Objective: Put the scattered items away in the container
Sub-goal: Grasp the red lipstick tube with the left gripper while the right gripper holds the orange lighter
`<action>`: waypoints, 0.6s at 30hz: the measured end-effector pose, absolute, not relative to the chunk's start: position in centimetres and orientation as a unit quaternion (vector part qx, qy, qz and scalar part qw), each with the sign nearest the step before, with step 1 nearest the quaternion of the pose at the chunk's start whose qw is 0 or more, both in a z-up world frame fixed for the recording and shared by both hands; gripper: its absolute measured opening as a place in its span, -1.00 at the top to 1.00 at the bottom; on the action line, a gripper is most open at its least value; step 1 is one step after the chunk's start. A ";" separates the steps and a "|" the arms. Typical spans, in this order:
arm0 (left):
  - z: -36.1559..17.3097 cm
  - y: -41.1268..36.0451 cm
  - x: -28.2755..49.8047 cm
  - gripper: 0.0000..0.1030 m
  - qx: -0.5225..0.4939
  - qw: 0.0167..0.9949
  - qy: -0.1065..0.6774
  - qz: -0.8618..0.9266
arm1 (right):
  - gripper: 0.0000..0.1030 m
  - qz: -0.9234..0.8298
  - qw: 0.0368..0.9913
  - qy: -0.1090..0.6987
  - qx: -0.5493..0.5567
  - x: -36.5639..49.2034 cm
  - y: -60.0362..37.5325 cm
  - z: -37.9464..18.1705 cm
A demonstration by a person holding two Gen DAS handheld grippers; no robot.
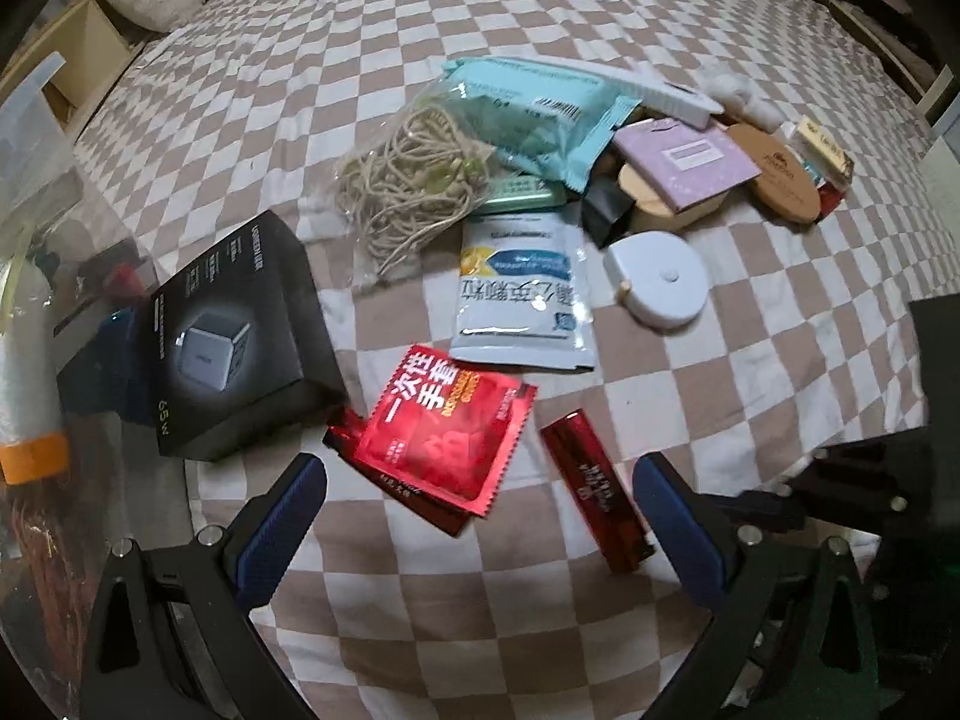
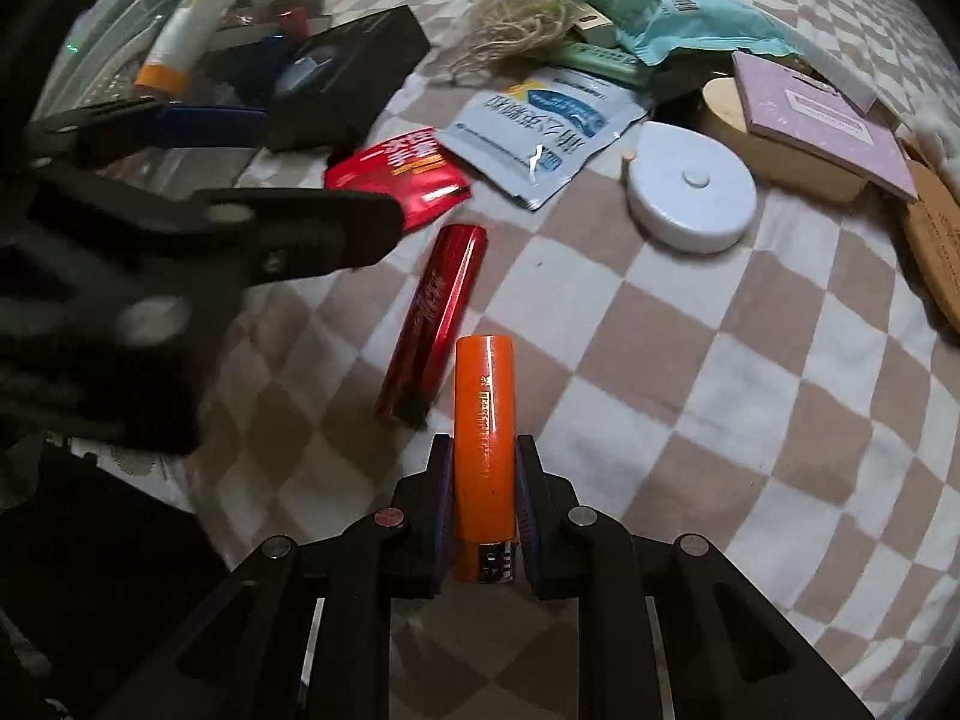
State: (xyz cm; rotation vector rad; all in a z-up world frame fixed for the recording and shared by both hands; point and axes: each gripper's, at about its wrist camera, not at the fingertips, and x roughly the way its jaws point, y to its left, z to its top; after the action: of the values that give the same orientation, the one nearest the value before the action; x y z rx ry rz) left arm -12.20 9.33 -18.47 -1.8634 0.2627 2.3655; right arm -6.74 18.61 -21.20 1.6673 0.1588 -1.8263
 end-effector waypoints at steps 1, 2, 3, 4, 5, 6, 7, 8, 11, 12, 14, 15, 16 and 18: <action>-18.7 9.3 -12.3 -0.96 -0.618 0.059 0.086 0.779 | 0.61 -0.696 0.327 0.059 0.636 -6.5 18.7 -21.1; -18.9 9.3 -12.4 -0.96 -0.621 0.058 0.085 0.777 | 0.61 -0.695 0.328 0.057 0.637 -6.3 18.7 -20.9; -19.2 9.4 -12.5 -0.96 -0.624 0.059 0.082 0.775 | 0.61 -0.694 0.329 0.055 0.637 -6.2 18.8 -20.8; -19.4 9.5 -12.6 -0.92 -0.626 0.061 0.079 0.773 | 0.61 -0.694 0.330 0.052 0.638 -6.0 18.9 -20.6; -19.5 9.7 -12.7 -0.84 -0.630 0.065 0.075 0.770 | 0.61 -0.693 0.331 0.049 0.639 -5.8 19.0 -20.4; -19.7 9.9 -12.9 -0.66 -0.634 0.070 0.069 0.767 | 0.61 -0.691 0.332 0.047 0.640 -5.7 19.1 -20.2; -19.9 10.2 -12.9 -0.59 -0.639 0.074 0.062 0.763 | 0.61 -0.691 0.333 0.045 0.640 -5.6 19.2 -20.0; -20.1 10.5 -12.9 -0.58 -0.643 0.077 0.057 0.759 | 0.61 -0.691 0.332 0.043 0.640 -5.5 19.4 -19.8; -20.7 11.5 -13.0 -0.57 -0.654 0.086 0.052 0.750 | 0.61 -0.694 0.327 0.035 0.640 -5.9 20.2 -19.7; -20.8 11.8 -13.0 -0.57 -0.655 0.088 0.053 0.748 | 0.61 -0.695 0.326 0.033 0.640 -6.2 20.5 -19.9; -21.2 12.4 -13.1 -0.54 -0.657 0.091 0.058 0.746 | 0.61 -0.698 0.322 0.031 0.639 -6.9 21.5 -21.1; -21.5 12.7 -13.1 -0.45 -0.659 0.092 0.062 0.744 | 0.61 -0.699 0.320 0.030 0.639 -7.1 22.0 -21.6; -21.7 13.0 -13.0 -0.37 -0.660 0.090 0.069 0.743 | 0.61 -0.701 0.317 0.029 0.638 -7.3 22.4 -22.0; -22.4 13.6 -13.0 -0.36 -0.664 0.084 0.085 0.739 | 0.61 -0.703 0.310 0.029 0.639 -8.6 24.1 -21.8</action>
State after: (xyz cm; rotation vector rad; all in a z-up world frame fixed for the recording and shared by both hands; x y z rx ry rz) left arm -12.97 13.56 -22.43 -1.9801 0.2522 2.2035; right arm -8.59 24.08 -21.82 1.6877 0.0758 -1.8575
